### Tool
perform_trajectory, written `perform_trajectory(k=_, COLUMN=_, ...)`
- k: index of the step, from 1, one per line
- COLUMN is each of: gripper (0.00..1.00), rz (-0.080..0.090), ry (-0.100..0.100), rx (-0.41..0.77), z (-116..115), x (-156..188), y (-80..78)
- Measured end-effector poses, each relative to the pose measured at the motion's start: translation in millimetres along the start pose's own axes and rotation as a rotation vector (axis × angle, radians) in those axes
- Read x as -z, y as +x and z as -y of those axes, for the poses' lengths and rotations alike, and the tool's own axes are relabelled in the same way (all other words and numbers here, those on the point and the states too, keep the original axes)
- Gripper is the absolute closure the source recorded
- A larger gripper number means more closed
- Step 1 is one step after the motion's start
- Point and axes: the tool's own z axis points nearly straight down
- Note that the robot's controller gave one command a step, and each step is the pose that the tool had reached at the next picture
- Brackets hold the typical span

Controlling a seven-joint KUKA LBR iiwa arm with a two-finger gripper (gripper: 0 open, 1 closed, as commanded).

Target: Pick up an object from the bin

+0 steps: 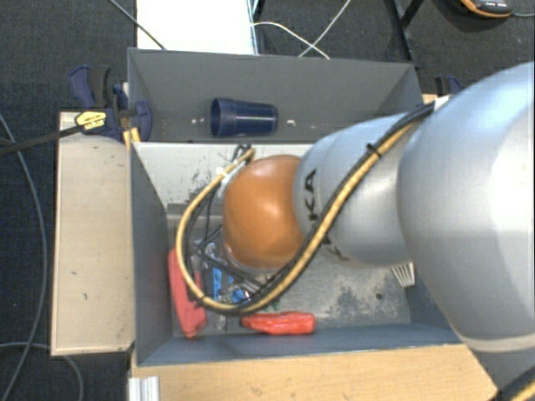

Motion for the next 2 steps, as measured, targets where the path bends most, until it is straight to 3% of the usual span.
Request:
perform_trajectory(k=1, gripper=1.0, rz=-0.015, ry=0.01, rx=-0.326, z=42.0, x=-29.0, y=-18.6)
perform_trajectory(k=2, gripper=1.0, rz=-0.015, ry=0.01, rx=-0.327, z=42.0, x=-28.8, y=-18.6)
